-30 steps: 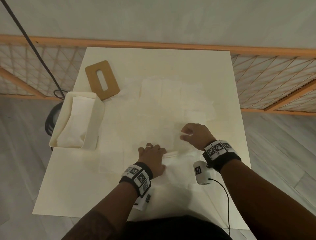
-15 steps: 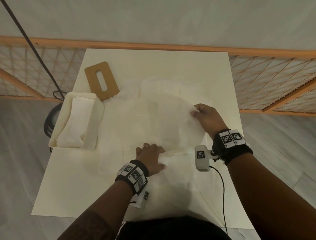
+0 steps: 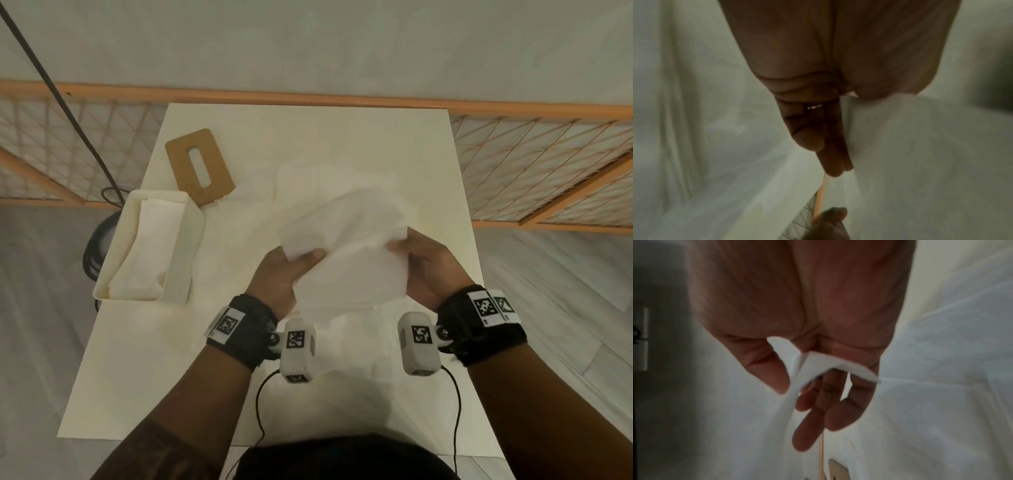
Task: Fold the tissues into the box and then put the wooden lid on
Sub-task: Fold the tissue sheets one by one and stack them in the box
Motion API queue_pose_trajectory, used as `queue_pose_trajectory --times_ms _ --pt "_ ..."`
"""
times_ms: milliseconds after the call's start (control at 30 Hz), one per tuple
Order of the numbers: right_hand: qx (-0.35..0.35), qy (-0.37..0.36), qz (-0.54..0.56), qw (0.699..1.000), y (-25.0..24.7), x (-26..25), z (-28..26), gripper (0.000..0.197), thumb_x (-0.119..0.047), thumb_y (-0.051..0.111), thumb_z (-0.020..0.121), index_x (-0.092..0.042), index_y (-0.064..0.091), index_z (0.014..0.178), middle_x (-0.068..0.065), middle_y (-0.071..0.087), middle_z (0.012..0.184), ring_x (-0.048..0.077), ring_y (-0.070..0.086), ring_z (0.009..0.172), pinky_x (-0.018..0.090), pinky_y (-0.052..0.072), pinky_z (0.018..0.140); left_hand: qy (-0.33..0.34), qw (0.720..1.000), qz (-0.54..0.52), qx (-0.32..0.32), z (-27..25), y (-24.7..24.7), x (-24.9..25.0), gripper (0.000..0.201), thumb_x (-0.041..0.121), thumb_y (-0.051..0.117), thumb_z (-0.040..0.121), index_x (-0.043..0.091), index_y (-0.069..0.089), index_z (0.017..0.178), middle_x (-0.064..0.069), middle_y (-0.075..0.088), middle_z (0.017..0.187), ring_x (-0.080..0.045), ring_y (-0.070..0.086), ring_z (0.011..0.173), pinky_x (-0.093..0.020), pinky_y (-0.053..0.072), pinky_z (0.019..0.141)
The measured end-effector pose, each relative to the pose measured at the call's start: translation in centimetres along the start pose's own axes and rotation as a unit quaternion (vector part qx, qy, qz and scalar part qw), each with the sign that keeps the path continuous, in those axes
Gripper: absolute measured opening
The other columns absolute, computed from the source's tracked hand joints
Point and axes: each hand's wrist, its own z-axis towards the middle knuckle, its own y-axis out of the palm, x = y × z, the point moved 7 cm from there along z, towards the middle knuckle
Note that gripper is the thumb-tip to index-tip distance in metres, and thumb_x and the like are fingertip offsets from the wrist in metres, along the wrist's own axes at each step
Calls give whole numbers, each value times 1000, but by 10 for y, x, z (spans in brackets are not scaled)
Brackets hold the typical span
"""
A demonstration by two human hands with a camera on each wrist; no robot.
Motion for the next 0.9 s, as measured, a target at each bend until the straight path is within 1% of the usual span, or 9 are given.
queue_pose_trajectory --times_ms 100,200,333,500,533,600,633,800,900 --pt "-2 15 -56 998 -9 3 0 42 -11 58 99 -4 55 140 22 59 140 39 57 130 53 42 112 54 988 141 -3 2 -18 14 45 39 87 74 21 76 114 -9 74 118 -31 69 113 -54 51 102" --pt "23 40 -141 989 -18 4 0 38 -8 65 94 -7 64 132 20 67 129 45 60 124 57 45 109 42 982 178 -41 -6 -28 21 52 48 91 65 29 77 112 -5 73 122 -27 67 118 -51 48 106" --pt "11 55 -194 979 -17 7 -3 31 -5 60 97 -14 70 126 21 69 127 40 66 108 47 55 93 50 957 278 -60 -13 -39 35 27 20 81 86 31 75 110 8 75 117 -17 68 117 -36 49 106" --pt "7 39 -176 984 -9 8 -8 30 0 53 99 -12 76 115 20 72 121 40 69 104 38 59 79 91 904 417 -31 -12 -56 43 29 32 70 86 26 78 112 7 76 114 -15 69 112 -47 52 103" --pt "5 32 -173 984 -8 8 -8 32 2 51 99 -12 79 107 18 73 117 39 70 103 39 59 78 87 913 398 -37 -12 -56 41 23 19 68 89 25 79 108 4 77 112 -18 70 112 -47 54 101" --pt "7 21 -182 983 -8 7 -9 43 9 46 98 -13 81 85 16 75 105 39 67 95 40 57 75 74 937 336 -54 -17 -50 38 42 -10 56 92 24 81 98 -1 77 110 -23 70 110 -41 58 94" --pt "7 19 -189 982 -8 8 -8 45 9 45 96 -13 80 80 18 75 103 40 64 91 41 54 75 65 950 301 -56 -19 -47 37 47 -13 53 93 24 82 94 -2 77 109 -24 71 109 -38 60 90" --pt "-12 59 -147 987 -11 14 -8 36 4 42 91 -7 75 99 15 72 112 30 66 88 33 56 69 7 991 127 -31 -18 -57 20 29 3 61 85 18 83 96 -10 74 118 -28 69 109 -32 58 81" --pt "-33 100 -108 989 -8 18 -12 38 -13 38 93 -4 68 114 12 69 117 30 66 92 37 53 77 -40 998 4 -58 -18 -61 7 43 10 50 73 2 74 108 -20 67 124 -35 64 106 -41 58 83"
